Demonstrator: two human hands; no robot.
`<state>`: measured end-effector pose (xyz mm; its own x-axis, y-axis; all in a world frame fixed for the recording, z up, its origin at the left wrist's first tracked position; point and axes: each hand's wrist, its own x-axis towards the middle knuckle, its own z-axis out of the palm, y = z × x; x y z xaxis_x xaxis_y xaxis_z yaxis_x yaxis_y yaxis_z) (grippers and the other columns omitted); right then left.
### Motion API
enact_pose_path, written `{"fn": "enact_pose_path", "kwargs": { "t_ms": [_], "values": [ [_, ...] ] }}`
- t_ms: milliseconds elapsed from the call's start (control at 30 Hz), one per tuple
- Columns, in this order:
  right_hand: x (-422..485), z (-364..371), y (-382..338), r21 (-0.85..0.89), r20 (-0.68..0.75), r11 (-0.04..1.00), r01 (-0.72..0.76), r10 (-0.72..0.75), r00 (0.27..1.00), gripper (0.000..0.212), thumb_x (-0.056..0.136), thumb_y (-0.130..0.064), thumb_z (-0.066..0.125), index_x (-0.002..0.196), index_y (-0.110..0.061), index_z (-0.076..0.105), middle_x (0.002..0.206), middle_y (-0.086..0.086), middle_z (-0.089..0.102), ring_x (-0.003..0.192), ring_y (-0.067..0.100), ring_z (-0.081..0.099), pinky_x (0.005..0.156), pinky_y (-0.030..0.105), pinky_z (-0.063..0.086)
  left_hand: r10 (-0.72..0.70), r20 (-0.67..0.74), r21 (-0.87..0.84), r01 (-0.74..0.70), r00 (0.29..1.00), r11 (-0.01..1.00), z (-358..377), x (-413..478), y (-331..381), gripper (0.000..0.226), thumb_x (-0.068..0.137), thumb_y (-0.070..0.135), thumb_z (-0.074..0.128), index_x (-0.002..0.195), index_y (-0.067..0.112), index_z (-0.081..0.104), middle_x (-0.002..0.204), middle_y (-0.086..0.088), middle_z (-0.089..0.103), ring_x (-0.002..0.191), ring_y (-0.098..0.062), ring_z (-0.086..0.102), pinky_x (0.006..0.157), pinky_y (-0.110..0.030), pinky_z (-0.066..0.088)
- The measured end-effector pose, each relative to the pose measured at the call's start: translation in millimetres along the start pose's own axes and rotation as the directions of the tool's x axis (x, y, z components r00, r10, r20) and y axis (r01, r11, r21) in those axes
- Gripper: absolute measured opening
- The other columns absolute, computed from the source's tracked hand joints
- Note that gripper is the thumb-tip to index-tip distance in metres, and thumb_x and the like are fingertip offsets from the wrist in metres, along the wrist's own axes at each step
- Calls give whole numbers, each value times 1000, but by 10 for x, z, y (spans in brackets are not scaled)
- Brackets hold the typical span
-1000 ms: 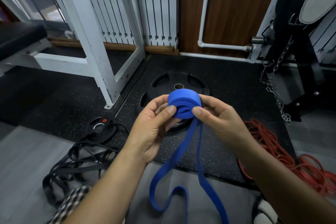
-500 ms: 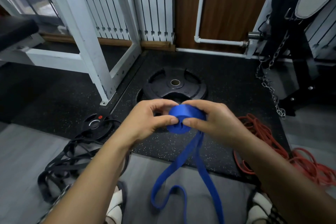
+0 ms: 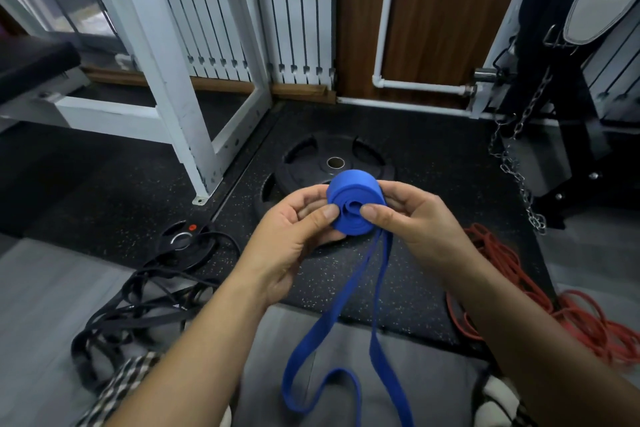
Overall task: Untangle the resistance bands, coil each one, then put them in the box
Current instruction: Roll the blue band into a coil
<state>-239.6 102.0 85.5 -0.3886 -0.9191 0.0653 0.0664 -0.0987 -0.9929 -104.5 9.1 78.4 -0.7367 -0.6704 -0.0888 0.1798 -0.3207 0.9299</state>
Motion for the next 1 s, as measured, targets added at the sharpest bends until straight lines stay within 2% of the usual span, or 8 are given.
{"fn": "enact_pose_path", "kwargs": {
  "t_ms": [100,167,267,433,533,667,800,1000],
  "values": [
    [-11,-44,-25,-161,69,987,-20,31,997,27,72,-6,68,94,-21,64,81,-9,73,79,2,67,70,13,51,-30,57,221,16,998,975,-54,19,49,43,65,16,65,108,17,62,89,-2,71,79,-11,66,63,-21,55],
    [-17,-63,-50,-213,100,977,-16,38,994,28,74,-2,68,93,-22,64,79,-12,72,77,0,67,69,12,51,-31,58,246,16,998,969,-56,20,42,40,63,17,66,103,16,65,87,-3,70,74,-9,66,58,-18,53],
    [-12,-71,-90,-123,102,992,-17,29,994,28,72,0,67,93,-17,63,76,-10,72,75,1,67,67,11,51,-31,37,122,26,999,992,-21,15,3,32,61,17,65,94,14,66,81,2,72,72,-7,67,61,-19,54],
    [-5,-32,-9,-10,-7,1000,-4,4,1000,30,62,-19,68,92,-16,65,78,-6,73,76,4,67,67,13,51,-79,46,-102,83,996,991,26,15,-27,32,66,13,60,97,7,63,85,-4,73,77,-13,69,68,-25,58],
    [-10,-77,-28,-197,18,980,-13,17,1000,28,64,-21,71,92,-19,67,81,-3,72,77,7,67,71,19,53,-101,66,114,93,993,989,-19,20,15,38,64,16,64,101,10,64,92,-5,71,83,-15,68,73,-28,56],
    [-30,-120,-8,-537,62,844,25,10,998,30,71,-19,77,100,-16,69,91,5,71,88,21,65,82,36,52,-74,66,264,54,995,963,-20,14,36,22,72,10,66,93,15,67,83,-1,69,72,-11,66,58,-25,55],
    [-42,-111,-43,-461,76,888,-1,40,996,26,73,-17,74,98,-20,68,87,-4,70,78,1,62,74,20,51,-37,53,299,19,998,954,12,7,37,22,73,3,67,93,13,68,76,0,69,68,-10,64,57,-25,54],
    [-35,-57,-76,-280,53,959,-33,50,997,32,65,-16,74,95,-22,63,88,-5,67,79,1,63,72,15,52,-45,9,142,43,999,989,27,-3,-10,30,63,18,65,93,11,66,79,-2,70,70,-14,66,64,-34,58]
  ]
}}
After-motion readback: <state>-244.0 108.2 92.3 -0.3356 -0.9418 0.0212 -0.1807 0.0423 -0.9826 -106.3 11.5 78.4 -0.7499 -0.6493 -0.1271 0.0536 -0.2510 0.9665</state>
